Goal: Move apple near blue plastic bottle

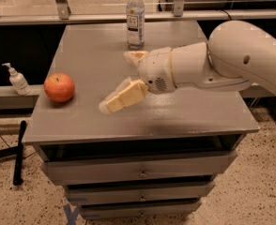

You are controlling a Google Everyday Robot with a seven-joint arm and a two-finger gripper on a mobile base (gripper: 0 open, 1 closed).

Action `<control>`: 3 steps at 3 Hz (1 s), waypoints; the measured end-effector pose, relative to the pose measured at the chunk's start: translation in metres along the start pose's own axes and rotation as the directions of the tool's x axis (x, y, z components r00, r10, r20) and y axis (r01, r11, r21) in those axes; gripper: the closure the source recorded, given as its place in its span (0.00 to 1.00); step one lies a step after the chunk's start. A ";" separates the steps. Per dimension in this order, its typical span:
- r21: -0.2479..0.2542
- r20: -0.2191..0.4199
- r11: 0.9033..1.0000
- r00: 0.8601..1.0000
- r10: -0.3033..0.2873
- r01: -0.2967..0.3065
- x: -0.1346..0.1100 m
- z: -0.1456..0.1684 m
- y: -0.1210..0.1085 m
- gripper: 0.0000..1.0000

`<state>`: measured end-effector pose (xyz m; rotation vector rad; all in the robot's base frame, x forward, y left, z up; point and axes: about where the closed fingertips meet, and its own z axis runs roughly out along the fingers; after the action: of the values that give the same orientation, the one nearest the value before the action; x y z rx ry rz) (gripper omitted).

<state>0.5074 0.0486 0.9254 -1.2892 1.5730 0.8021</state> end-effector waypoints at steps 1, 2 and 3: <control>0.023 0.096 0.999 0.995 -0.042 0.039 -0.001 0.033 -0.019 0.00; 0.023 0.164 0.999 0.985 -0.048 0.045 -0.005 0.066 -0.032 0.00; -0.003 0.201 0.999 0.979 -0.034 0.036 -0.006 0.098 -0.036 0.00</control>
Offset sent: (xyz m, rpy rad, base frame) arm 0.0753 0.0864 -0.0275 0.2316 -0.1101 0.0169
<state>0.5662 0.1304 0.8975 -1.1982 1.3846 0.8871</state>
